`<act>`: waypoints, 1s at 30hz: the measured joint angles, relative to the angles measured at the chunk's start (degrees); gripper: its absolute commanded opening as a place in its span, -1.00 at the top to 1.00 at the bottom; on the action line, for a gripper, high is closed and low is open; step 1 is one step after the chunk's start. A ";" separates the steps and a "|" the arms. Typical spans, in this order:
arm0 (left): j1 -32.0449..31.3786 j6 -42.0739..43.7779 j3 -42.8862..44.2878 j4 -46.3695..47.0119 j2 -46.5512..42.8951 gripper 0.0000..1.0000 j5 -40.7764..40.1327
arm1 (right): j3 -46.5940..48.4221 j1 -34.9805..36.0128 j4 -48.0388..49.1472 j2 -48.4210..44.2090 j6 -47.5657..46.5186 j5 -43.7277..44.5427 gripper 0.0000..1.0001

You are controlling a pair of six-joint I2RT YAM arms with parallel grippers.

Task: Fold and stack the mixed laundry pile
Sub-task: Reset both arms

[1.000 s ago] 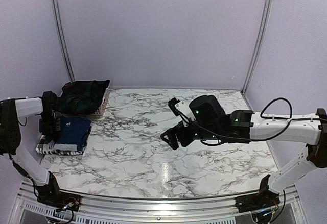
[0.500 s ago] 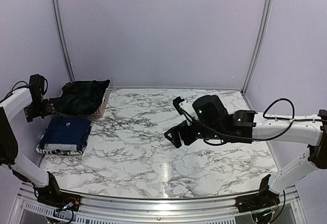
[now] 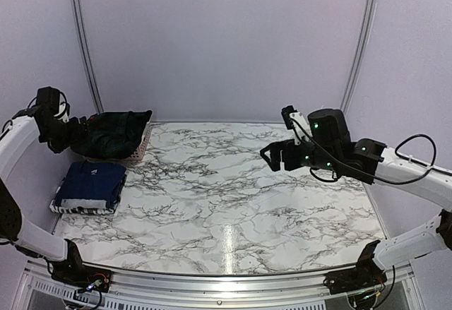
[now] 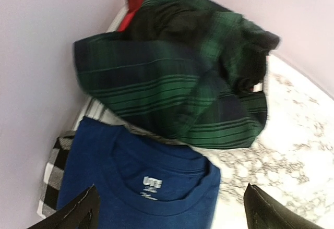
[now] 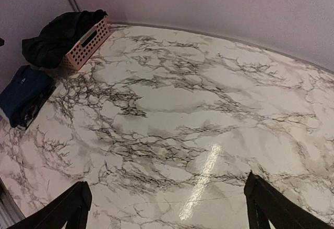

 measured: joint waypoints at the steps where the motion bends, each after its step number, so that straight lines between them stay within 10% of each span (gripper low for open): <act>1: -1.22 -0.04 0.79 0.04 0.00 -0.98 0.24 | -0.02 -1.42 -0.11 -0.55 0.02 -0.50 -0.97; 13: -26.77 -1.05 8.33 0.68 7.21 -0.98 -4.52 | 0.42 -16.44 -6.49 1.07 0.61 -5.11 -0.97; 30: -48.00 -7.19 6.08 8.87 18.56 -0.98 -8.13 | -8.85 -17.66 -5.31 4.83 4.09 -12.87 -0.97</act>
